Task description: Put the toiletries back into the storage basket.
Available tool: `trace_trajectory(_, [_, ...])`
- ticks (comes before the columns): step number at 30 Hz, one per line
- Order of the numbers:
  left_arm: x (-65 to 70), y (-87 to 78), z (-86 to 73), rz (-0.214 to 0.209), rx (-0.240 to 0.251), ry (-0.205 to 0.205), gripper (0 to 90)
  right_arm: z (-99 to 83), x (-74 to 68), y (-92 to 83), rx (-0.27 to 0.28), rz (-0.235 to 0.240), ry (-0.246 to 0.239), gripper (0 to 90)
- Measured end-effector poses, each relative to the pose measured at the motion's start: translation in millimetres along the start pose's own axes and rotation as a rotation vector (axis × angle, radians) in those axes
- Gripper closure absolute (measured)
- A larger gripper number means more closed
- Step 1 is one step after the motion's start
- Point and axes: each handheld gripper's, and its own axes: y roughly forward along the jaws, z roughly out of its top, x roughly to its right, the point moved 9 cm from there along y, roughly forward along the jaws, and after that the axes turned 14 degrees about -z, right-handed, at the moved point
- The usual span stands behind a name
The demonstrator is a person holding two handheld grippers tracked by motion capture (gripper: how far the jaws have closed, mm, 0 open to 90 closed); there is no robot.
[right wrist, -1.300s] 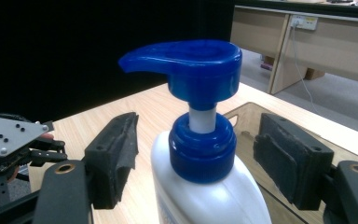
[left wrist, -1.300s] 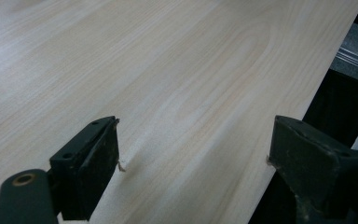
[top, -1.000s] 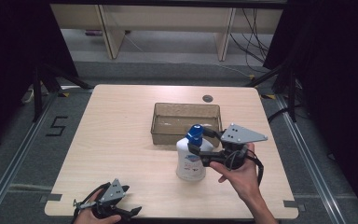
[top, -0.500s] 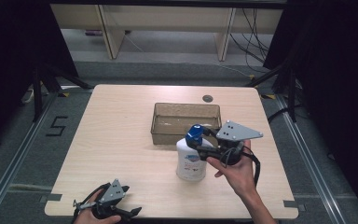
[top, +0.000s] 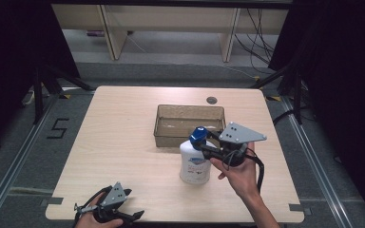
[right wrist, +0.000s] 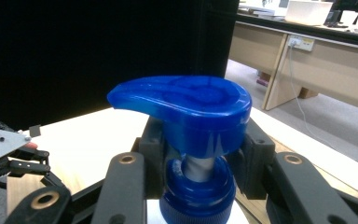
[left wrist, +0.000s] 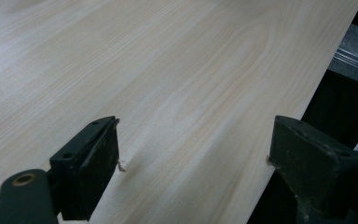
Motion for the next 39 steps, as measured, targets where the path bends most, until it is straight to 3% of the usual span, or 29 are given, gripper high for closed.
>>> trace_trajectory(6, [2.9, 0.6, 0.5, -0.010, 0.009, -0.008, 15.4, 0.6, -0.4, -0.2, 0.008, -0.017, -0.019, 61.5])
trace_trajectory(14, [1.3, -0.4, 0.1, -0.005, 0.009, -0.005, 15.4, 2.2, -2.8, 0.3, 0.005, -0.002, 0.002, 61.4])
trace_trajectory(17, [1.5, -0.8, 0.5, -0.004, 0.006, 0.001, 15.4, 2.6, -2.0, -0.3, -0.006, -0.024, -0.025, 61.4])
trace_trajectory(23, [1.4, -1.7, 0.0, 0.000, 0.005, 0.003, 15.4, 3.6, -4.7, 1.0, -0.015, -0.016, -0.002, 61.4])
trace_trajectory(24, [0.5, -1.9, 0.3, -0.001, 0.003, 0.011, 15.4, 5.1, -2.7, 1.3, -0.005, -0.020, -0.019, 61.4])
trace_trajectory(26, [2.8, -0.2, 1.4, -0.006, 0.027, -0.014, 15.4, 7.0, -3.4, 0.9, -0.005, -0.018, -0.002, 61.4])
trace_trajectory(27, [1.1, -1.6, -0.2, -0.005, 0.003, 0.004, 15.4, 9.1, -2.9, 0.9, 0.006, -0.013, -0.010, 61.4])
trace_trajectory(30, [3.5, 0.2, 2.0, -0.008, 0.034, -0.024, 15.4, 14.5, -3.5, -0.8, 0.010, -0.009, 0.001, 61.4])
trace_trajectory(31, [1.9, -1.7, 0.2, -0.003, 0.010, -0.012, 15.4, 16.9, -2.3, -1.5, 0.015, -0.016, -0.008, 61.4])
trace_trajectory(32, [1.8, -1.7, 0.0, 0.000, 0.012, -0.021, 15.4, 19.3, -3.1, -1.3, 0.020, -0.010, -0.002, 61.4])
trace_trajectory(33, [0.6, -2.5, 0.3, 0.001, 0.005, 0.000, 15.4, 20.9, -2.7, -2.2, 0.016, -0.011, -0.001, 61.4])
trace_trajectory(36, [-1.1, -2.5, 0.1, 0.011, 0.005, 0.009, 15.4, 25.8, 1.2, -2.5, 0.018, -0.014, 0.004, 61.4])
trace_trajectory(37, [1.3, -1.4, 0.4, -0.005, 0.017, -0.008, 15.4, 26.9, 1.1, -2.0, 0.017, -0.004, 0.015, 61.3])
trace_trajectory(39, [0.8, -1.5, 0.2, -0.002, 0.014, -0.006, 15.4, 29.4, 3.4, -1.5, 0.020, -0.009, 0.013, 61.4])
